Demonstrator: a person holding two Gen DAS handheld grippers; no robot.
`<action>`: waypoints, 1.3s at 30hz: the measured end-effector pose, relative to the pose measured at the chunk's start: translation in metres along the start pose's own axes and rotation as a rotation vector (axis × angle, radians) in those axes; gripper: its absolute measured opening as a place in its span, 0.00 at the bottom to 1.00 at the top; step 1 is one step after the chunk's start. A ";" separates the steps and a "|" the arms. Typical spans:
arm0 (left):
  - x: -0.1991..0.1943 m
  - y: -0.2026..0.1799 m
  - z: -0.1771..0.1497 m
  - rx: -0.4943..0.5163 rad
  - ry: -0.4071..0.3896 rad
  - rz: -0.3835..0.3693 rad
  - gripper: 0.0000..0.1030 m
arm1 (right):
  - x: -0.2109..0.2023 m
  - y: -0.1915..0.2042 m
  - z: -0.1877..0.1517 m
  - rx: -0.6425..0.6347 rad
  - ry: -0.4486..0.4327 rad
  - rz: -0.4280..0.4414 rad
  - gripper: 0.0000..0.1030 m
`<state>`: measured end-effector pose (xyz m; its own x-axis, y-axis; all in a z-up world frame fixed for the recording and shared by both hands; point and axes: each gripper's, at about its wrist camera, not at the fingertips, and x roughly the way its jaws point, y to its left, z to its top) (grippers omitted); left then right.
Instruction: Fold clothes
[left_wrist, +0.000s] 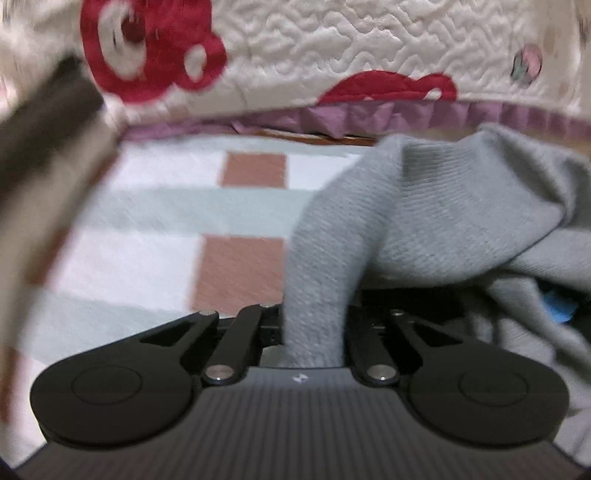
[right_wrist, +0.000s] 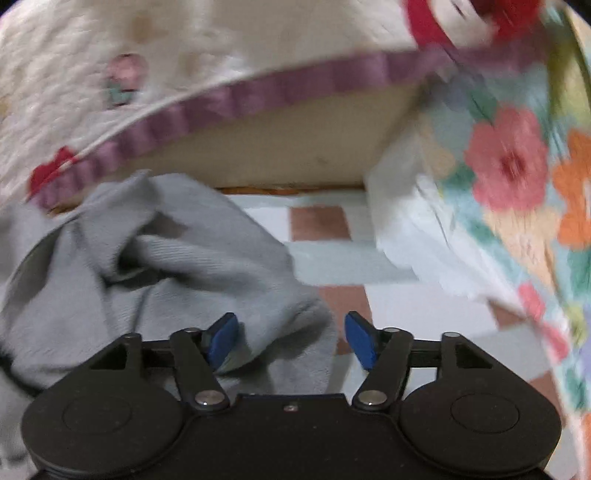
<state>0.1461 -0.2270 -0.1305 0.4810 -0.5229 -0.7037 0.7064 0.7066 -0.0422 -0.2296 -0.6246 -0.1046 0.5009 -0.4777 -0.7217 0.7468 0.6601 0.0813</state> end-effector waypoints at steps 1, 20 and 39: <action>-0.002 -0.001 0.002 0.000 -0.007 0.002 0.05 | 0.004 0.001 -0.001 0.025 -0.005 0.005 0.70; -0.105 0.034 0.047 -0.078 -0.386 0.117 0.05 | -0.096 0.034 0.056 -0.019 -0.371 -0.281 0.11; -0.066 0.073 -0.052 -0.121 0.165 -0.034 0.16 | -0.073 0.046 0.023 -0.067 -0.294 -0.268 0.13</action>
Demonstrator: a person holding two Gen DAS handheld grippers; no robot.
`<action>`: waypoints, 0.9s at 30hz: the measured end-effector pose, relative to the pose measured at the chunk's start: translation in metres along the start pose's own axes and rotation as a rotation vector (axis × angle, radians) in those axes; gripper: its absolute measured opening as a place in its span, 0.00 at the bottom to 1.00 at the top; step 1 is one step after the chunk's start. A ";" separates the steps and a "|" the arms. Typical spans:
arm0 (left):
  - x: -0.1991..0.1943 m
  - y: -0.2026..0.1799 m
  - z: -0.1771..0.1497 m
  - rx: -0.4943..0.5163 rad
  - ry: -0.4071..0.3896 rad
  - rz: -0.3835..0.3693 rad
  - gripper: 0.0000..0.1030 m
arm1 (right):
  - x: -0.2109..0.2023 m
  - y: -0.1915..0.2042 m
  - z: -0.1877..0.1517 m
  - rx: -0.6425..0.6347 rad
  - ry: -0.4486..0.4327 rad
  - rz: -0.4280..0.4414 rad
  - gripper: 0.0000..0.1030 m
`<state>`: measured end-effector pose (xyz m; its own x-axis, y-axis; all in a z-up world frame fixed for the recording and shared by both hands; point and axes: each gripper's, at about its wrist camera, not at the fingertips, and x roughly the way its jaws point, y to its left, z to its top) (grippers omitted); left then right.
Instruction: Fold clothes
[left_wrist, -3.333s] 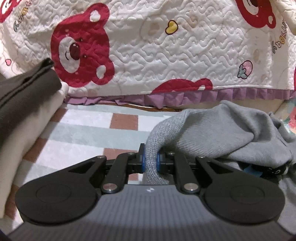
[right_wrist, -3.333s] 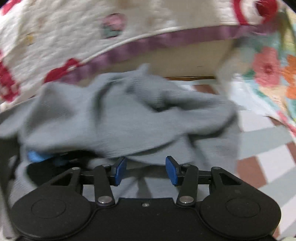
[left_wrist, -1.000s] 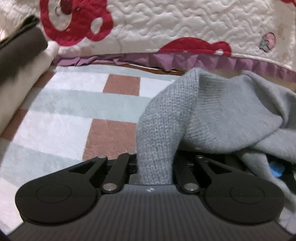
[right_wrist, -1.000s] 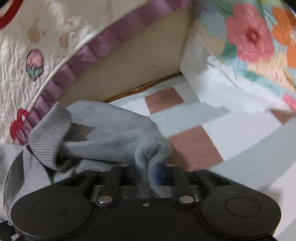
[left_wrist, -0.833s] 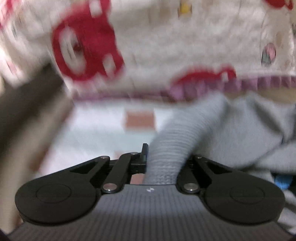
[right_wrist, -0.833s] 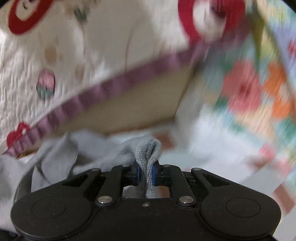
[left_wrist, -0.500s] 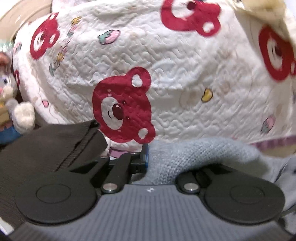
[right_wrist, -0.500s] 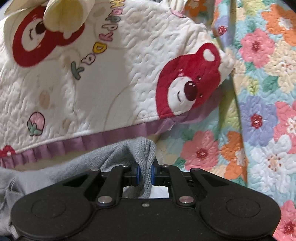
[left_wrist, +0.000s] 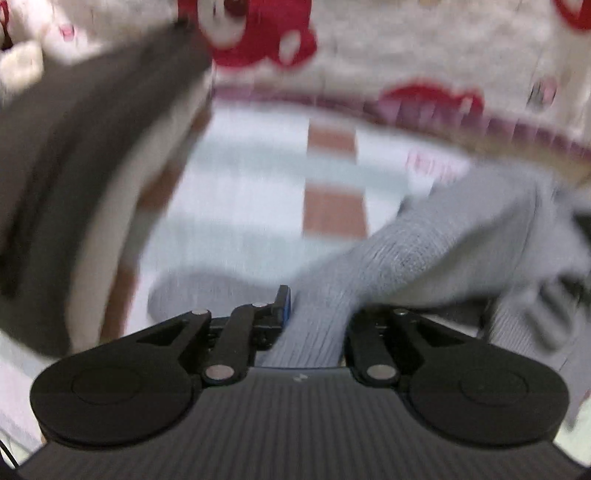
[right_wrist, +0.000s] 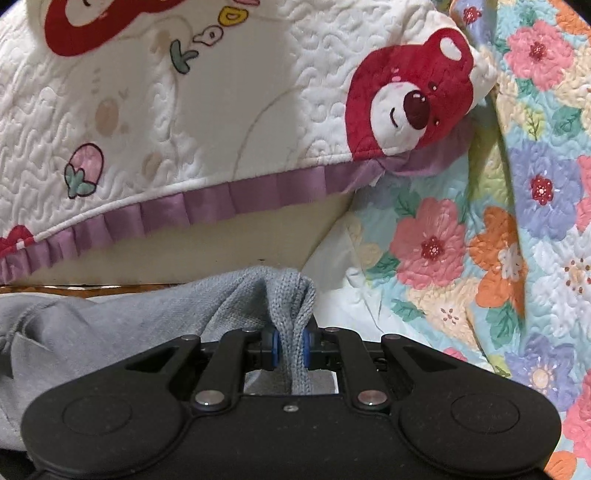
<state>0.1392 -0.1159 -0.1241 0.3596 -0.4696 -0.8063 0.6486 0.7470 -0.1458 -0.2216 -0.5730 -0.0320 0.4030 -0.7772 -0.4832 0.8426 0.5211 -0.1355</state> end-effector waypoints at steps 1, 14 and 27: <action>0.001 -0.002 -0.007 0.017 0.010 -0.005 0.19 | 0.002 0.001 -0.001 -0.004 0.005 0.000 0.13; -0.055 -0.065 -0.016 0.351 -0.206 -0.172 0.57 | 0.021 0.003 -0.012 -0.042 0.063 -0.002 0.14; 0.016 -0.080 0.030 0.419 -0.269 0.131 0.05 | 0.032 0.012 -0.004 -0.008 0.060 0.011 0.13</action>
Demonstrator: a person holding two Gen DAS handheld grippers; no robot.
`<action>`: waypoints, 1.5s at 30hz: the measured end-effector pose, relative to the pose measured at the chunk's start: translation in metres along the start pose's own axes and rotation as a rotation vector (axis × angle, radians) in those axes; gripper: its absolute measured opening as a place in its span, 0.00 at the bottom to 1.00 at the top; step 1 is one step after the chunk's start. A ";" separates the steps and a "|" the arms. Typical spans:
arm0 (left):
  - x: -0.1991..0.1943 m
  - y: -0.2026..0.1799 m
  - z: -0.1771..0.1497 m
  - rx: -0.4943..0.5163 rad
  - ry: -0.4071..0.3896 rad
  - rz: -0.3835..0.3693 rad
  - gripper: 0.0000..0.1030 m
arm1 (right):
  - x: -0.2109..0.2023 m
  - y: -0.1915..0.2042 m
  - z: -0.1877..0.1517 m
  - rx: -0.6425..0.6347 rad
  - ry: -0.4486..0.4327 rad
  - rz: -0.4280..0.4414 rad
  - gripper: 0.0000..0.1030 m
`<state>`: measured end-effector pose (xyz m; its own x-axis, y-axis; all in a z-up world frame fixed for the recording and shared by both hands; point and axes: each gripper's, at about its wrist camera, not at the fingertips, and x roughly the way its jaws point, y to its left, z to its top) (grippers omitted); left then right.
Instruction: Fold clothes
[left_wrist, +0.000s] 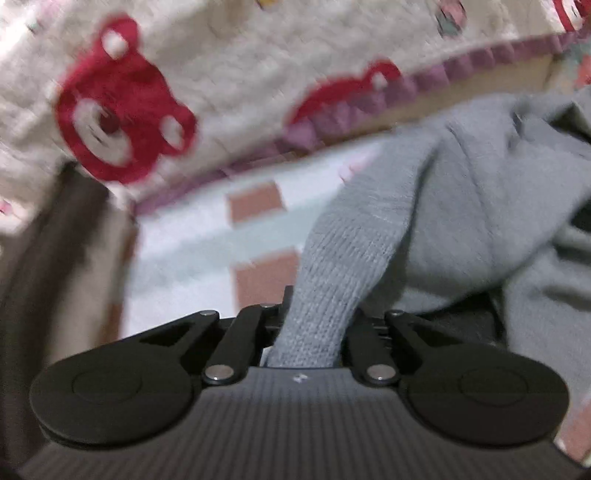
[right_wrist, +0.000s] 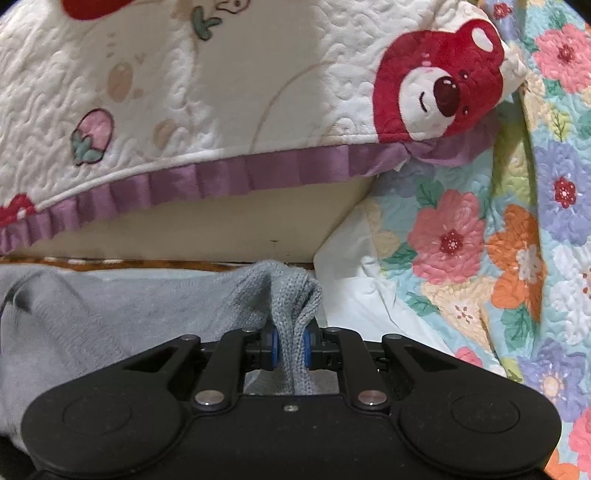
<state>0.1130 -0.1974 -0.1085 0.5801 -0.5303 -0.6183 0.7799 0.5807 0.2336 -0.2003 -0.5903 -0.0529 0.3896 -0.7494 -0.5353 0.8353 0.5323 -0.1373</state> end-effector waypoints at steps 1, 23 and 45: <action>-0.006 0.007 0.005 -0.027 -0.032 0.026 0.05 | -0.004 0.000 0.006 0.015 -0.021 -0.004 0.13; -0.178 0.113 0.059 -0.348 -0.355 0.264 0.05 | -0.201 0.012 0.042 -0.104 -0.519 -0.071 0.11; -0.299 0.155 0.167 -0.304 -0.544 0.356 0.05 | -0.316 -0.037 0.173 -0.163 -0.629 0.085 0.11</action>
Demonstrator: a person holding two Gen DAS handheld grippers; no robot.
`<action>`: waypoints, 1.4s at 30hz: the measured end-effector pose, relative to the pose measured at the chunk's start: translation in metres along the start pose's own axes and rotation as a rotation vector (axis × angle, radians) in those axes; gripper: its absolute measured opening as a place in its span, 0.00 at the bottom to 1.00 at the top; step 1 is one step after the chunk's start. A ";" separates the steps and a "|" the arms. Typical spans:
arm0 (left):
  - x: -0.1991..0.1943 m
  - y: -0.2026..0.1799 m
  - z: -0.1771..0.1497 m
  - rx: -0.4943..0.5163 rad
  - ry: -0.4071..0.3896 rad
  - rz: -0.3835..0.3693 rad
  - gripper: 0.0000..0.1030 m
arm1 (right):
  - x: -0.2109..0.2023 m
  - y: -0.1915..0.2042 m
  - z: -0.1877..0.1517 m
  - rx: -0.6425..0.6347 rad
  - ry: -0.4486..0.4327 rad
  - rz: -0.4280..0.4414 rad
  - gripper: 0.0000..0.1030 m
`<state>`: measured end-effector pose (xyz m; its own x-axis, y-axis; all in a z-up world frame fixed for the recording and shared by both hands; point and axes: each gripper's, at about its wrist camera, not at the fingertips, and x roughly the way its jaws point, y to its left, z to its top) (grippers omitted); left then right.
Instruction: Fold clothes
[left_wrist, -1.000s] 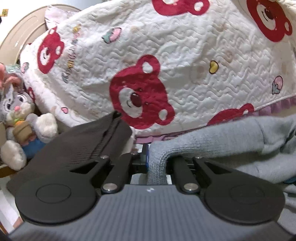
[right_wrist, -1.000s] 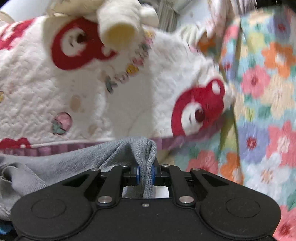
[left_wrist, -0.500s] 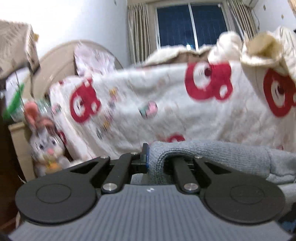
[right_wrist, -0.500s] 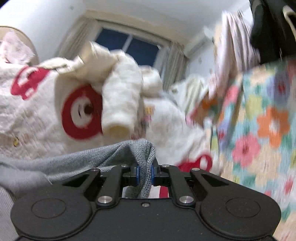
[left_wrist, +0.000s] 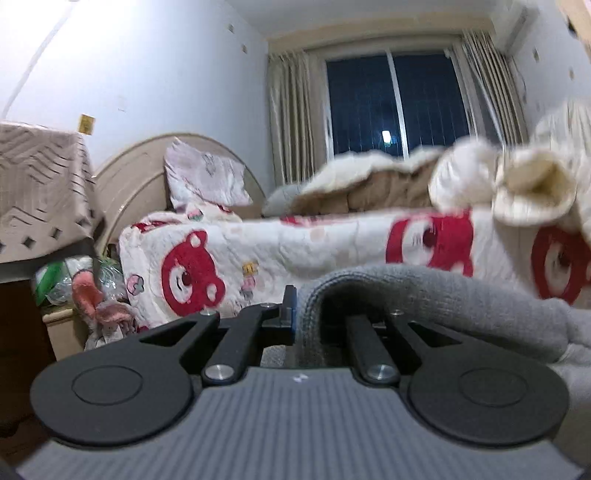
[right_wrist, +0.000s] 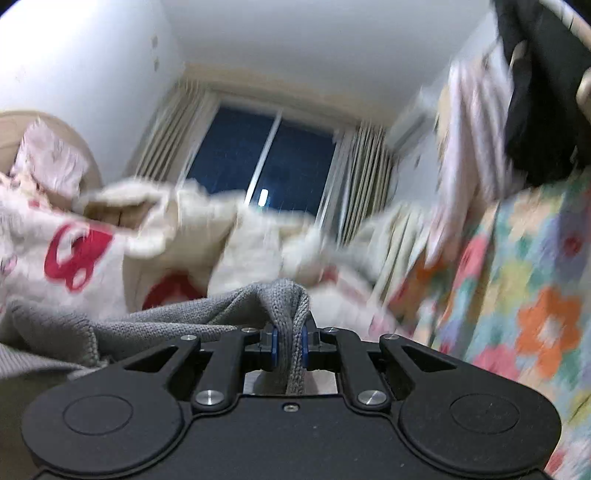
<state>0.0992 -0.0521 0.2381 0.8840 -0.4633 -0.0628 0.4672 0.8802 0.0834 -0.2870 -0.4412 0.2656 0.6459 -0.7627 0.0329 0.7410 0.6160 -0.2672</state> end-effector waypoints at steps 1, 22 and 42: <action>0.015 -0.009 -0.008 0.014 0.023 -0.005 0.05 | 0.019 0.001 -0.013 0.006 0.043 -0.004 0.11; 0.089 -0.100 -0.344 -0.209 0.720 -0.344 0.46 | 0.089 0.071 -0.371 0.436 0.821 0.150 0.31; 0.037 -0.134 -0.359 0.040 0.919 -0.755 0.60 | -0.054 0.121 -0.399 0.419 0.997 0.553 0.53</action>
<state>0.0631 -0.1502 -0.1328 0.0497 -0.6011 -0.7976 0.8793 0.4051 -0.2505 -0.3057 -0.4043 -0.1523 0.6057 -0.0794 -0.7917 0.5311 0.7813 0.3279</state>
